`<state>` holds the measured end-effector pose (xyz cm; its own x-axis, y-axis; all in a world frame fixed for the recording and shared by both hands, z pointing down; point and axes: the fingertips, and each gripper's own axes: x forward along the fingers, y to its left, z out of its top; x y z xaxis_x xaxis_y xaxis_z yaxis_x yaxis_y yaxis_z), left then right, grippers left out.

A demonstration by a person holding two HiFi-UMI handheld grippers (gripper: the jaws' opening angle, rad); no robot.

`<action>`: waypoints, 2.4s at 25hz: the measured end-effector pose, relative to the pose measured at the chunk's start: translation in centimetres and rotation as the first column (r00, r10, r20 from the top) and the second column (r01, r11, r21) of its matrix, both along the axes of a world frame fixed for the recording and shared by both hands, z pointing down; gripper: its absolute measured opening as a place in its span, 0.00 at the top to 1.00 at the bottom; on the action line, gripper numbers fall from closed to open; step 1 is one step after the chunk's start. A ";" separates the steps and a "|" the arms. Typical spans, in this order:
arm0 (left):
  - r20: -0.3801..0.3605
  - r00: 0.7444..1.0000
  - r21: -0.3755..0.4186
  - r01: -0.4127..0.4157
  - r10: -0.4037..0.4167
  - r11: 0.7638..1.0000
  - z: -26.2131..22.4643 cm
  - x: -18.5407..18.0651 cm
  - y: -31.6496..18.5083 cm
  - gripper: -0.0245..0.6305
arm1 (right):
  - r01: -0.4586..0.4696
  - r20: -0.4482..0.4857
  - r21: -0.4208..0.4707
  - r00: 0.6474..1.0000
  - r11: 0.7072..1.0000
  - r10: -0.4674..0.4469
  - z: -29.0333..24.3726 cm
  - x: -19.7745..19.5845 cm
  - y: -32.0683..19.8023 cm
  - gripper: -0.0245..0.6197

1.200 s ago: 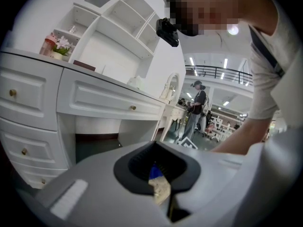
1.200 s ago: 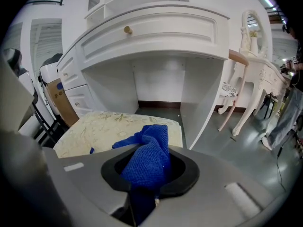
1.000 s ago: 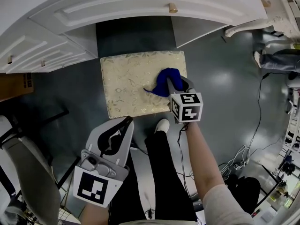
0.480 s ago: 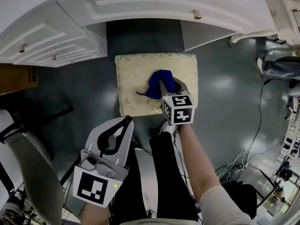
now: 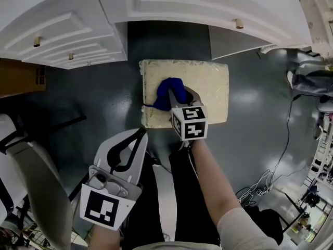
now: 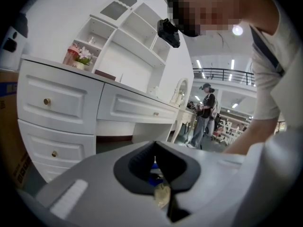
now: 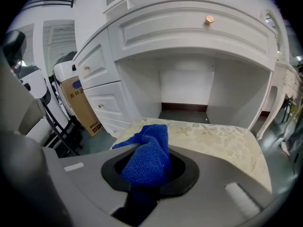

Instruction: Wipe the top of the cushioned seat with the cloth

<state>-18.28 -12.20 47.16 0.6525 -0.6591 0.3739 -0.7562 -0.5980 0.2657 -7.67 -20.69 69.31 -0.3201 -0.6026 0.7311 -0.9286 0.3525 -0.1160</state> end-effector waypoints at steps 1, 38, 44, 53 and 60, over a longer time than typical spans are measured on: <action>-0.001 1.000 0.000 0.004 -0.004 1.000 0.0 -0.3 0.0 0.96 | 0.006 0.001 0.001 1.000 1.000 -0.006 0.0 -0.6 0.0 0.83; -0.004 0.999 -0.001 -0.044 0.044 0.999 0.0 1.1 1.0 0.96 | 0.111 0.020 -0.001 0.994 0.994 -0.110 -0.2 -5.2 4.4 0.83; 0.012 1.000 0.002 -0.009 0.009 1.000 0.3 2.3 2.7 0.96 | 0.190 -0.014 0.003 0.982 0.982 -0.190 -0.2 -4.9 4.7 0.82; 0.026 0.999 -0.003 0.027 -0.026 1.000 0.6 5.7 5.4 0.96 | 0.180 -0.040 -0.010 0.983 0.984 -0.180 0.1 1.6 5.3 0.80; 0.029 0.999 0.002 -0.013 0.012 1.000 0.3 9.9 6.0 0.96 | 0.118 -0.055 -0.019 0.991 0.993 -0.119 0.3 8.1 5.7 0.81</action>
